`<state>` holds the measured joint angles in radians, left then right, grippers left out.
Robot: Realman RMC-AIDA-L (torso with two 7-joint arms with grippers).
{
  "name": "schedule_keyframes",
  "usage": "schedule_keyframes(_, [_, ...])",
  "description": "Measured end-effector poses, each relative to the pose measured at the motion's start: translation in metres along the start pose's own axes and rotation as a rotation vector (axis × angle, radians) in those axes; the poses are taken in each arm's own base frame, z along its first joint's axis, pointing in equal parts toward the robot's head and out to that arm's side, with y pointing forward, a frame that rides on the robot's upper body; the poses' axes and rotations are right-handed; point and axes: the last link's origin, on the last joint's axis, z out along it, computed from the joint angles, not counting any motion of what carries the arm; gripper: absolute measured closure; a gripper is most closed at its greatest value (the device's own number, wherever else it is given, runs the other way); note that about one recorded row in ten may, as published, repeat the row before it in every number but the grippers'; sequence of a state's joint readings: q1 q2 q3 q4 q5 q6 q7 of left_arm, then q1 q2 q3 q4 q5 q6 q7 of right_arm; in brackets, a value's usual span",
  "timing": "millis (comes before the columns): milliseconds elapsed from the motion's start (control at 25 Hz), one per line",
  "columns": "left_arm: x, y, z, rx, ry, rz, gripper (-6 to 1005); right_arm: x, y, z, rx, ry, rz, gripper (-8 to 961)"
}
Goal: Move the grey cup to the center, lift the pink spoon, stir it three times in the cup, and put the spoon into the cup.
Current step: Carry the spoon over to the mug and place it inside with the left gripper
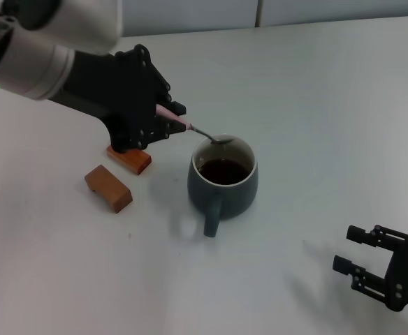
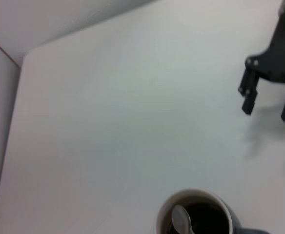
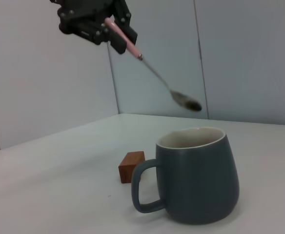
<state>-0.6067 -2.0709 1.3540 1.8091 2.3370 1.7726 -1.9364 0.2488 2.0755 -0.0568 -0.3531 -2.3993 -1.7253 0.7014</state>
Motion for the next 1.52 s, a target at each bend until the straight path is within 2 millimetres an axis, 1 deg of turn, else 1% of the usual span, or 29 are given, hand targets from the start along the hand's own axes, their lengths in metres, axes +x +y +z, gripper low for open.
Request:
schedule_keyframes(80, [0.001, 0.0, 0.002, -0.003, -0.015, 0.007, 848, 0.0, 0.0, 0.0, 0.0, 0.0, -0.002, 366])
schedule_keyframes(160, [0.008, 0.003, 0.012, -0.021, -0.091, 0.053, 847, -0.001, -0.001, 0.0, 0.0, -0.001, -0.001, 366])
schedule_keyframes(200, [0.008, 0.003, 0.012, -0.021, -0.091, 0.053, 846, -0.001, -0.001, 0.0, 0.0, -0.001, -0.001, 366])
schedule_keyframes(320, [0.013, 0.005, 0.022, -0.041, -0.135, 0.085, 845, -0.001, -0.001, 0.001, 0.0, -0.002, -0.002, 366])
schedule_keyframes(360, [0.017, 0.006, 0.028, -0.052, -0.154, 0.105, 845, -0.001, -0.001, 0.001, 0.0, -0.003, -0.002, 366])
schedule_keyframes(400, [0.017, 0.006, 0.028, -0.052, -0.154, 0.105, 844, -0.001, -0.001, 0.001, 0.0, -0.003, -0.002, 366])
schedule_keyframes(520, [0.02, 0.009, 0.038, -0.062, -0.176, 0.125, 843, -0.001, -0.001, 0.001, -0.001, -0.004, -0.001, 366])
schedule_keyframes(560, [0.021, 0.009, 0.044, -0.067, -0.186, 0.14, 842, -0.002, -0.001, 0.001, 0.0, -0.005, 0.0, 366])
schedule_keyframes(600, [0.021, 0.009, 0.044, -0.067, -0.186, 0.14, 842, -0.002, -0.001, 0.001, 0.0, -0.005, 0.0, 366])
schedule_keyframes(800, [0.023, 0.009, 0.06, -0.078, -0.224, 0.162, 839, -0.002, -0.001, 0.001, 0.001, -0.007, 0.001, 366])
schedule_keyframes(920, [0.022, 0.008, 0.064, -0.081, -0.242, 0.17, 838, -0.001, -0.001, 0.001, 0.001, -0.008, 0.003, 366])
schedule_keyframes(1200, [0.024, 0.006, 0.065, -0.079, -0.251, 0.182, 834, -0.001, 0.0, 0.001, 0.001, -0.01, 0.006, 366])
schedule_keyframes(1520, [0.033, 0.015, 0.066, -0.125, -0.233, 0.204, 830, -0.001, 0.001, 0.001, 0.001, -0.01, 0.008, 366])
